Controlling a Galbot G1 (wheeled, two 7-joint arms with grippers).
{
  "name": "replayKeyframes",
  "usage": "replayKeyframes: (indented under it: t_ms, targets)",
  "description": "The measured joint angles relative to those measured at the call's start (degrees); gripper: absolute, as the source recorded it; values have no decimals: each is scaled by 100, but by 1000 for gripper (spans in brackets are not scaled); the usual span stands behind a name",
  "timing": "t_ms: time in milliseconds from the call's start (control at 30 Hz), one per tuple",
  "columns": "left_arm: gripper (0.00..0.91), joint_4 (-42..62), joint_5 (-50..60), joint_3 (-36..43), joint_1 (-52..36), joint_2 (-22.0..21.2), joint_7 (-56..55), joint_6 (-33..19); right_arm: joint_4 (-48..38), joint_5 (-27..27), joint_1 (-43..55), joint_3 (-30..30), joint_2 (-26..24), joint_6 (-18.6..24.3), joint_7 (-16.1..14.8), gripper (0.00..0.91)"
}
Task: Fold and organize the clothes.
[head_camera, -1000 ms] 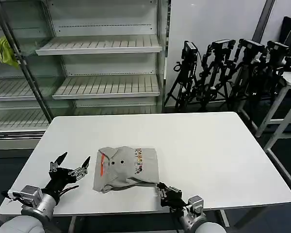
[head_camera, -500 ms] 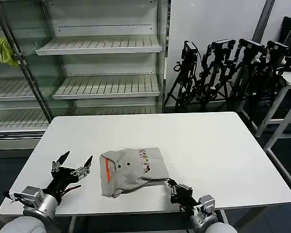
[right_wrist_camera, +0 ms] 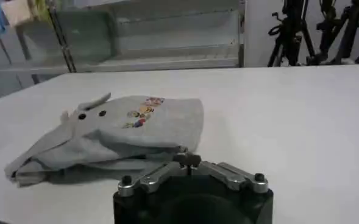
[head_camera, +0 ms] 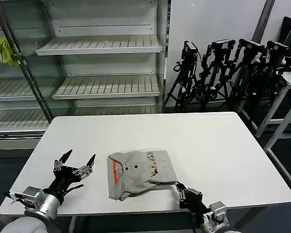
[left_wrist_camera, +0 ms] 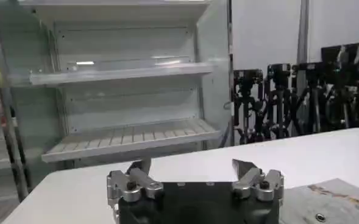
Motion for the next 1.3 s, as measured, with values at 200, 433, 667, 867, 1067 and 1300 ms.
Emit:
replayKeyframes:
  t_ms: [200,433,667,867,1067,1300]
  targets:
    - [907,-55,4,8,21,-37,0,1,105,-13,-241,201,-76,-6,7,191]
    - [907,-146,1,-11,41,-38,3,19,225,-79,-434,381,-159,-79,32,907]
    - [907,-211,7,2,38,-97,7,26,333,-129,-566,524,-239,-136,68,907]
    - [907,-296,-2,-33,79,-106,11,41,470,-130,-701,671,-330,-199,114,907]
    - [907,-411,-22,-86,95,-124,14,49,806,2,-865,1018,-499,-251,170,907]
    - [907,-525,-34,-144,50,-192,-25,15,1153,81,-850,1654,-535,-230,216,907]
